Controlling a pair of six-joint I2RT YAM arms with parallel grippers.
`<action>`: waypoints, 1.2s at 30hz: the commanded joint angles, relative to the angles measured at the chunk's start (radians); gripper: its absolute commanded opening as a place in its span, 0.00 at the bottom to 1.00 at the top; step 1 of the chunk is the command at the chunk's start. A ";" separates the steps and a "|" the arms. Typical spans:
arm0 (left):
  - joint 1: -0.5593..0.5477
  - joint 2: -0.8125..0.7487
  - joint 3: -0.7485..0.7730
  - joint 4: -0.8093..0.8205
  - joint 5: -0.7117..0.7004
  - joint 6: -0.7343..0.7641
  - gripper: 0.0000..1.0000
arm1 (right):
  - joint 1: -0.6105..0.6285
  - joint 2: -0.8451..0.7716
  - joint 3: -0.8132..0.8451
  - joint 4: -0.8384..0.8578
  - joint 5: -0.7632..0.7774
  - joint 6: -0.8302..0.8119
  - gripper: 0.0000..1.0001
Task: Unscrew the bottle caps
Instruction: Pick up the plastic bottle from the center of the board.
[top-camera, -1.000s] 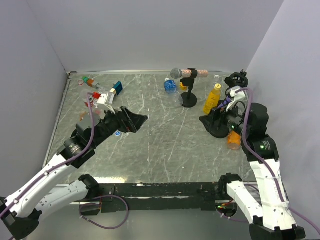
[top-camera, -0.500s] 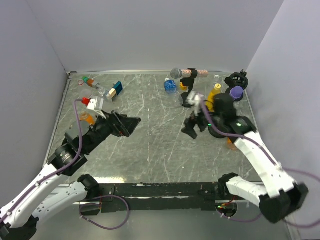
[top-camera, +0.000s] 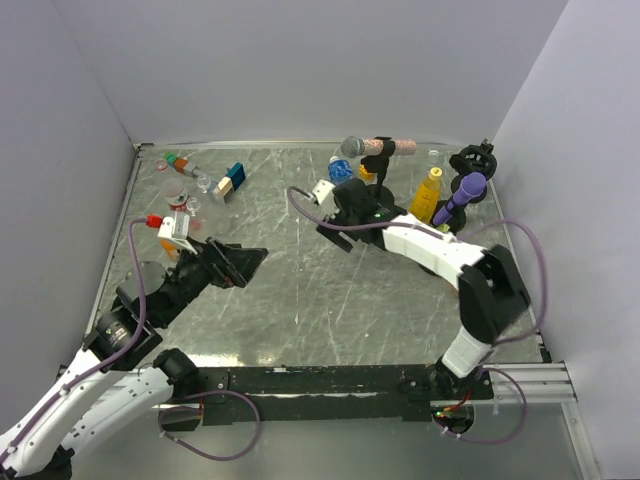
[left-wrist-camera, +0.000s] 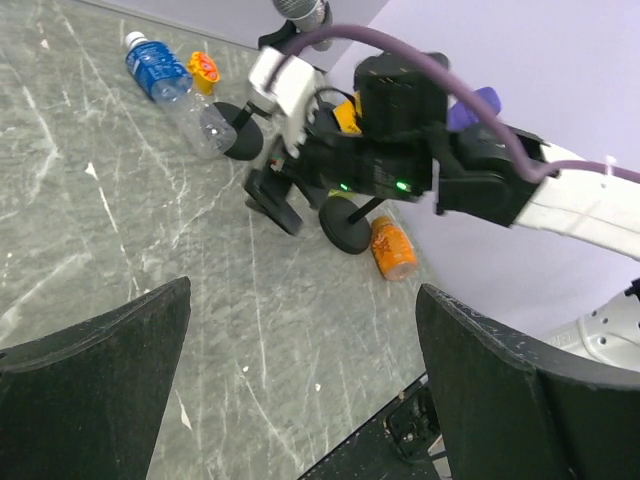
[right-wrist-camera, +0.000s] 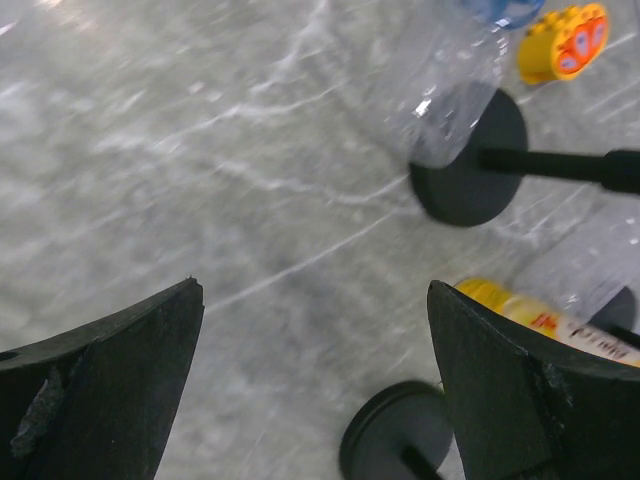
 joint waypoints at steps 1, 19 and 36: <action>-0.003 -0.008 0.012 -0.032 -0.032 0.000 0.97 | 0.006 0.117 0.118 0.138 0.167 -0.036 0.99; -0.003 0.010 0.007 -0.046 -0.051 0.041 0.97 | -0.032 0.509 0.385 0.205 0.296 -0.118 0.88; -0.003 -0.016 0.000 -0.065 -0.045 0.043 0.97 | -0.081 0.588 0.461 0.020 0.161 -0.058 0.46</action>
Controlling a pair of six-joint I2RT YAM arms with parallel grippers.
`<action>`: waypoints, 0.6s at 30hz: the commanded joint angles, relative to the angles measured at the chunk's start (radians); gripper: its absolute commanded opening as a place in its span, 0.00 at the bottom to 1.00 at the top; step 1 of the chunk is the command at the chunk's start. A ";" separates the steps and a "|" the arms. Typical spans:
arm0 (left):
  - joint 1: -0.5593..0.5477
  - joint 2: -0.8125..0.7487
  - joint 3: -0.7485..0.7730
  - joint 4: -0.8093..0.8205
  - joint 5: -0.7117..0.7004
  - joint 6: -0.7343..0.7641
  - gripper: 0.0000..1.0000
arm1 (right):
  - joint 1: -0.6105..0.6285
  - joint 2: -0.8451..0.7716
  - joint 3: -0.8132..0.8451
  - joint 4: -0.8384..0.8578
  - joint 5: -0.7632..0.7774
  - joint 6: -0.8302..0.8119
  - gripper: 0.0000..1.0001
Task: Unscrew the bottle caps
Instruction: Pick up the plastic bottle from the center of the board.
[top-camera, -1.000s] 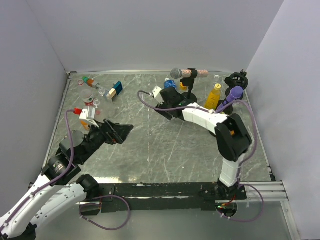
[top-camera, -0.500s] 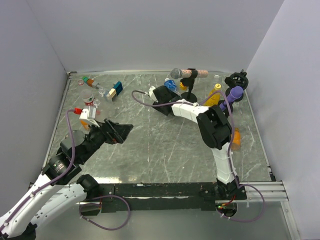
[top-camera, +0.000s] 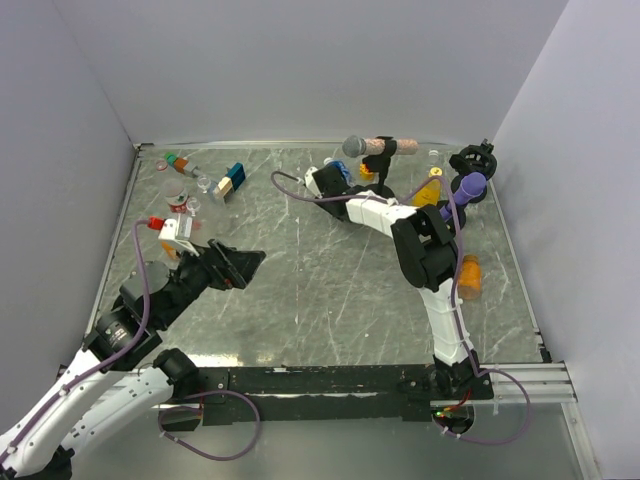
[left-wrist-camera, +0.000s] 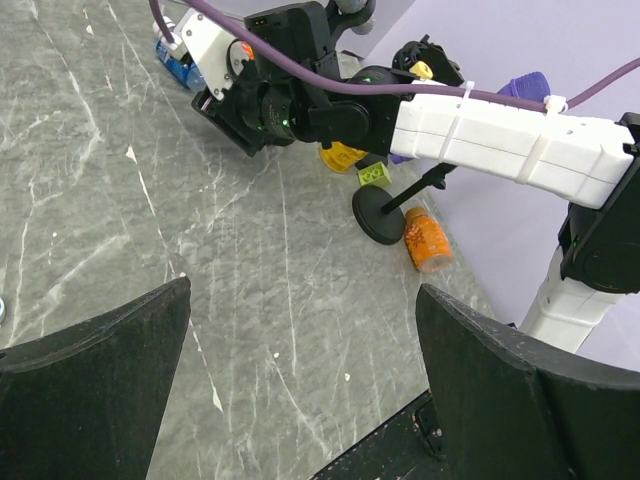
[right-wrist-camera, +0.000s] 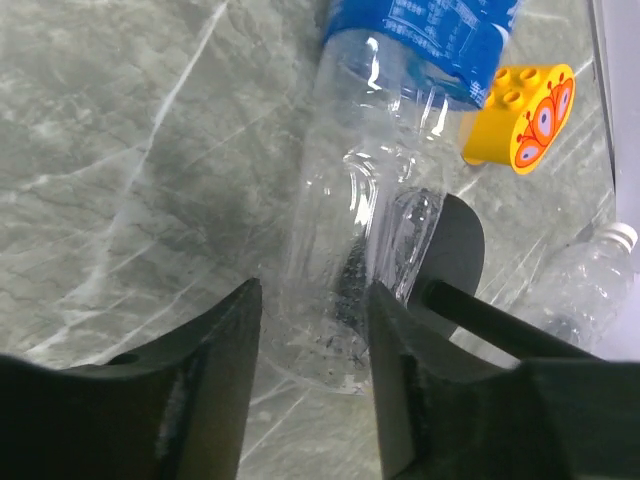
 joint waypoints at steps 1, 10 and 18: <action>-0.003 -0.014 0.000 0.006 0.003 0.010 0.97 | 0.000 -0.028 -0.010 -0.101 -0.080 0.041 0.45; -0.003 -0.026 -0.013 0.018 0.031 -0.012 0.97 | 0.080 -0.325 -0.329 -0.141 -0.230 0.098 0.40; -0.002 -0.041 -0.025 0.022 0.055 -0.032 0.97 | 0.180 -0.621 -0.653 -0.236 -0.382 0.118 0.47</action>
